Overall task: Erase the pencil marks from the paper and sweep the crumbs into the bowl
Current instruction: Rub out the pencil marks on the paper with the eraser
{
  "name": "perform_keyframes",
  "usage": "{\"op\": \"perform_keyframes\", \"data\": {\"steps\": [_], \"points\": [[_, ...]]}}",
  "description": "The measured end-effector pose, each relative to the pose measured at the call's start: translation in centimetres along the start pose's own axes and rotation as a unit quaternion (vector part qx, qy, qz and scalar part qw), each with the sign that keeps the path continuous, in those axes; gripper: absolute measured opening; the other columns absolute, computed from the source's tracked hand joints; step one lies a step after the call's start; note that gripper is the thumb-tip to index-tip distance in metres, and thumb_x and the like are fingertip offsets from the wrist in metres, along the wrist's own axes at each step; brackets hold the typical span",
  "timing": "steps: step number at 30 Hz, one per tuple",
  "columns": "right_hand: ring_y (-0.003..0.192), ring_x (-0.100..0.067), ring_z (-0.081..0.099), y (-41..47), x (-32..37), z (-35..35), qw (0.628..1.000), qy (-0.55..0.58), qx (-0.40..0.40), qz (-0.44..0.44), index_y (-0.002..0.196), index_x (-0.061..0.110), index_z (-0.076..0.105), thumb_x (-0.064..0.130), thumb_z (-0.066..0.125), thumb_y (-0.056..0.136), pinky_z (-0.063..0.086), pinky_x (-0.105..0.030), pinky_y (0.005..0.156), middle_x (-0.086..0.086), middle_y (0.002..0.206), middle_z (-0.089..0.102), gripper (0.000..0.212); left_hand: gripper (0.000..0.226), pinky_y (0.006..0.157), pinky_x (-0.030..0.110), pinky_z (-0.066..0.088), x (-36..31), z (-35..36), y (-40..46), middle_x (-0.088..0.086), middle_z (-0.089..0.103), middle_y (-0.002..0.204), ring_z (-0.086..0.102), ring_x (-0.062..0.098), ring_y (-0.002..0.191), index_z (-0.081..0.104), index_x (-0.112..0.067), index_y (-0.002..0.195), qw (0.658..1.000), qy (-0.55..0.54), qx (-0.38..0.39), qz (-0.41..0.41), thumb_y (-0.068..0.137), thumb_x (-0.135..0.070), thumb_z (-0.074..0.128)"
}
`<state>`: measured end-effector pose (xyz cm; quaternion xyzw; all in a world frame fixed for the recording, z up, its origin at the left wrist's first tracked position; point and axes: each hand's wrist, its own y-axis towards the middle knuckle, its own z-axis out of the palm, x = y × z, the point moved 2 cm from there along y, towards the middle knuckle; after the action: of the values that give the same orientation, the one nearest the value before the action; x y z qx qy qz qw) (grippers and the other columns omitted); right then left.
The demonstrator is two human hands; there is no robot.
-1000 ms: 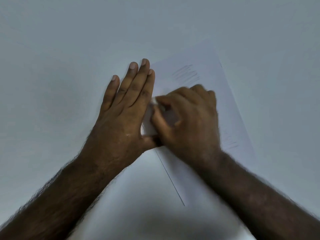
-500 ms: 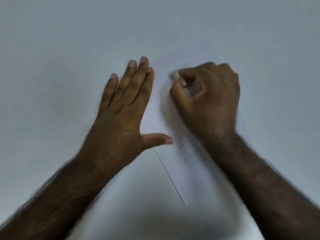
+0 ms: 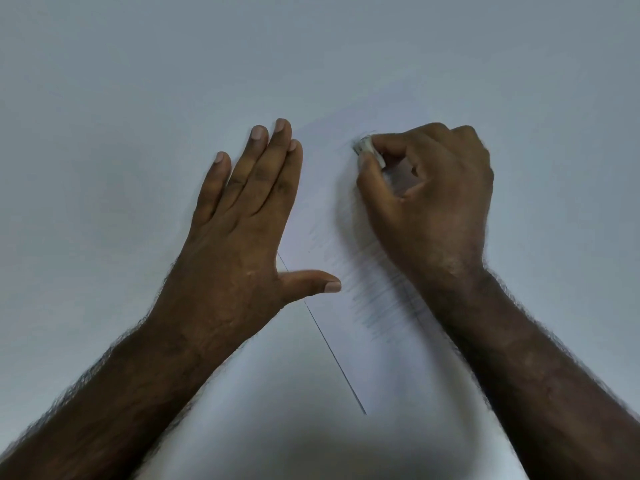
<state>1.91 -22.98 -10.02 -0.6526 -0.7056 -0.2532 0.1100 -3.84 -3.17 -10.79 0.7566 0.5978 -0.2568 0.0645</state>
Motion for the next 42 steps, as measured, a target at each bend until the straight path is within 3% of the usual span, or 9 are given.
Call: {"op": "perform_keyframes", "data": {"steps": [5, 8, 12, 16, 22, 27, 33, 38, 42], "points": [[0.087, -0.021, 0.063, 0.0, -0.2, 0.2, 1.000, 0.026, -0.001, 0.013, 0.097, 0.020, 0.082, 0.030, 0.072, 0.097, 0.051, -0.046, 0.085, 0.007, 0.090, 0.075, 0.013, 0.109, 0.134, 0.048, 0.011, -0.6, -0.3, 0.9, 0.011, 0.015, 0.177, 0.008, 0.023, 0.165, 0.028, -0.001, 0.165, 0.996, -0.074, -0.047, -0.005, 0.089, -0.073, 0.059], [0.088, -0.020, 0.063, -0.1, -0.5, 0.2, 0.999, 0.032, 0.005, 0.016, 0.097, 0.020, 0.082, 0.030, 0.073, 0.097, 0.052, -0.047, 0.084, 0.007, 0.090, 0.075, 0.013, 0.101, 0.134, 0.043, 0.011, -0.5, 0.3, 2.1, 0.011, 0.014, 0.177, 0.007, 0.024, 0.165, 0.026, -0.001, 0.165, 0.993, -0.116, -0.033, 0.014, 0.093, -0.055, 0.072], [0.086, -0.020, 0.063, -0.8, 0.2, -0.5, 0.999, 0.031, 0.027, -0.004, 0.096, 0.022, 0.082, 0.030, 0.076, 0.096, 0.050, -0.047, 0.083, 0.007, 0.088, 0.075, 0.010, 0.097, 0.135, 0.040, 0.007, -0.2, 1.1, 2.4, 0.009, 0.013, 0.178, 0.006, 0.022, 0.166, 0.027, -0.003, 0.165, 0.994, -0.102, -0.038, 0.016, 0.092, -0.051, 0.068], [0.082, -0.026, 0.063, -2.8, 2.4, -0.1, 0.992, 0.039, 0.087, -0.078, 0.095, 0.019, 0.082, 0.024, 0.078, 0.095, 0.046, -0.045, 0.080, 0.002, 0.087, 0.074, 0.006, 0.086, 0.134, 0.037, 0.006, 0.0, 1.2, 2.2, 0.007, 0.014, 0.178, 0.007, 0.019, 0.165, 0.028, -0.006, 0.166, 0.994, -0.089, -0.059, 0.029, 0.094, -0.024, 0.071], [0.086, -0.028, 0.064, 1.3, -0.7, -0.6, 1.000, -0.020, -0.001, 0.000, 0.091, 0.025, 0.082, 0.031, 0.071, 0.094, 0.048, -0.046, 0.083, 0.007, 0.086, 0.075, 0.012, 0.094, 0.134, 0.033, -0.001, 0.0, 0.9, 2.1, 0.004, 0.006, 0.179, -0.002, 0.017, 0.166, 0.020, -0.009, 0.168, 0.995, -0.088, -0.028, 0.033, 0.098, -0.060, 0.057], [0.081, -0.030, 0.062, -2.5, 2.8, -0.1, 0.994, 0.012, 0.086, -0.073, 0.091, 0.020, 0.082, 0.025, 0.075, 0.096, 0.043, -0.044, 0.080, 0.000, 0.085, 0.073, 0.010, 0.082, 0.134, 0.037, 0.005, -0.4, 0.8, 1.7, 0.005, 0.011, 0.178, 0.004, 0.017, 0.165, 0.026, -0.007, 0.167, 0.993, -0.101, -0.051, 0.025, 0.096, -0.032, 0.061], [0.084, -0.029, 0.064, 1.7, -0.7, -0.5, 0.999, -0.035, 0.000, -0.012, 0.090, 0.026, 0.082, 0.030, 0.070, 0.094, 0.049, -0.049, 0.082, 0.006, 0.085, 0.075, 0.013, 0.092, 0.134, 0.040, 0.004, -0.2, 0.9, 1.9, 0.006, 0.007, 0.179, 0.001, 0.020, 0.166, 0.021, -0.007, 0.168, 0.994, -0.096, -0.025, 0.033, 0.100, -0.060, 0.054], [0.083, -0.029, 0.063, -2.4, 3.0, 0.1, 0.994, 0.007, 0.082, -0.073, 0.094, 0.021, 0.081, 0.024, 0.075, 0.095, 0.041, -0.042, 0.080, 0.000, 0.086, 0.074, 0.007, 0.081, 0.134, 0.037, 0.005, -0.4, 0.8, 1.6, 0.006, 0.011, 0.178, 0.003, 0.017, 0.166, 0.025, -0.007, 0.167, 0.994, -0.096, -0.048, 0.027, 0.097, -0.033, 0.056], [0.084, -0.030, 0.064, -0.2, 0.9, -0.1, 0.998, -0.026, 0.031, -0.048, 0.091, 0.026, 0.081, 0.030, 0.074, 0.093, 0.042, -0.043, 0.081, 0.005, 0.086, 0.074, 0.009, 0.088, 0.134, 0.034, 0.001, -0.2, 0.8, 1.8, 0.004, 0.007, 0.179, -0.001, 0.016, 0.165, 0.022, -0.009, 0.168, 0.994, -0.097, -0.028, 0.031, 0.100, -0.054, 0.055]]}}
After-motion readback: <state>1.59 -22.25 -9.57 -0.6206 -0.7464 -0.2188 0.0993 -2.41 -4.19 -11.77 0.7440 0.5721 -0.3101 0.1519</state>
